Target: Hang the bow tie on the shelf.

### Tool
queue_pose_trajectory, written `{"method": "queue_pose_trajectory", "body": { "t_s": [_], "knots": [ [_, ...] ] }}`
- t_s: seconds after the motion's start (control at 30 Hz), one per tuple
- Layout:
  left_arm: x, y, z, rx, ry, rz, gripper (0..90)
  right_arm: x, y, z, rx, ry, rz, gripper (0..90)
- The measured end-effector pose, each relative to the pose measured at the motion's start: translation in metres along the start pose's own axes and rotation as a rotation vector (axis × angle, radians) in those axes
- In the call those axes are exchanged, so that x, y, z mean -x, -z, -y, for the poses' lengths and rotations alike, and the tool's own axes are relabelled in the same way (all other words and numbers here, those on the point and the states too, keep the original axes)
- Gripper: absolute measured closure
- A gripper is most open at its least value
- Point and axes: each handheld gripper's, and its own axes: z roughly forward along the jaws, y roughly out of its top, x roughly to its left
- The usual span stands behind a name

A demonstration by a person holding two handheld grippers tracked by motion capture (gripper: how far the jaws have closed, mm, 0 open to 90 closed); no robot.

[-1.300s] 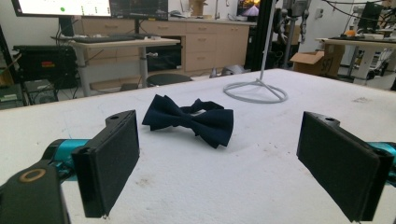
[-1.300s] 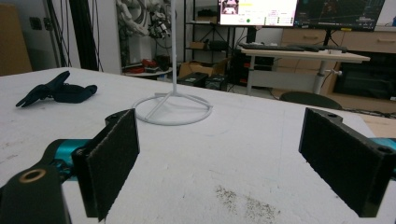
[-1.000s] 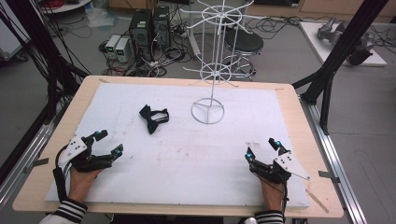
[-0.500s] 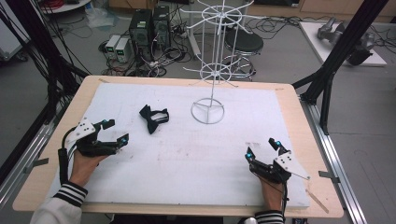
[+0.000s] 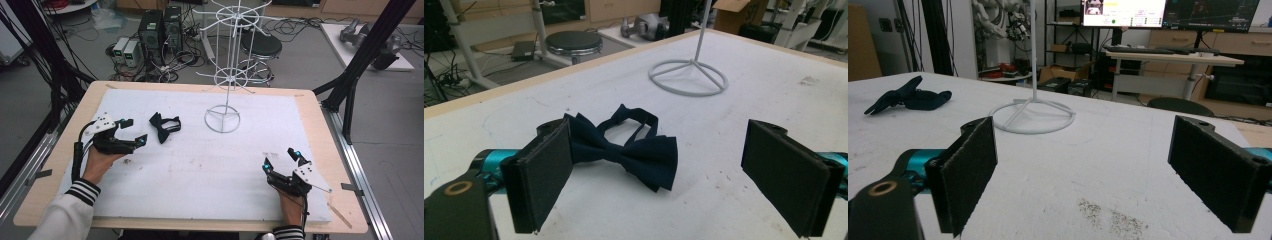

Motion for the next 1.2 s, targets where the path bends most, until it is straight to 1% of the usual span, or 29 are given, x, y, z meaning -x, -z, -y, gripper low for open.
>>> {"method": "queue_pose_trajectory", "body": {
  "t_s": [0.17,0.2,0.3,0.4,0.5,0.53,0.7,0.8,0.9,1.0,1.13,1.2],
  "knots": [
    [-0.001,-0.011,-0.011,-0.034,-0.022,0.014,13.6,0.000,0.000,0.000,0.000,-0.001,-0.001,11.4],
    [-0.001,-0.013,-0.013,-0.038,-0.023,0.018,13.6,-0.001,0.000,0.000,-0.004,-0.007,-0.005,11.4],
    [-0.002,-0.019,-0.018,-0.059,-0.030,0.021,13.6,-0.001,0.000,0.000,-0.004,-0.003,-0.005,11.4],
    [-0.004,-0.025,-0.022,-0.091,-0.043,0.029,13.6,-0.001,0.000,0.000,-0.004,-0.003,-0.005,11.4],
    [-0.006,-0.030,-0.025,-0.104,-0.038,0.033,13.6,-0.001,0.000,0.000,-0.004,-0.002,-0.004,11.4],
    [-0.007,-0.032,-0.025,-0.109,-0.043,0.037,13.6,-0.001,0.000,0.000,-0.003,-0.003,-0.004,11.4],
    [-0.008,-0.042,-0.026,-0.145,-0.046,0.043,13.6,-0.001,0.000,0.000,-0.004,-0.003,-0.005,11.4],
    [-0.008,-0.048,-0.030,-0.175,-0.070,0.046,13.6,-0.001,0.000,0.000,-0.004,-0.003,-0.005,11.4],
    [-0.009,-0.054,-0.036,-0.189,-0.083,0.046,13.6,-0.001,0.000,0.000,-0.004,-0.003,-0.005,11.4],
    [-0.010,-0.061,-0.042,-0.204,-0.088,0.050,13.6,-0.001,0.000,0.000,-0.004,-0.002,-0.004,11.4],
    [-0.011,-0.071,-0.046,-0.225,-0.101,0.053,13.6,-0.001,0.000,0.000,-0.004,-0.005,-0.005,11.4],
    [-0.011,-0.077,-0.049,-0.247,-0.113,0.059,13.6,-0.001,0.000,0.000,-0.003,-0.003,-0.004,11.4]
  ]
}}
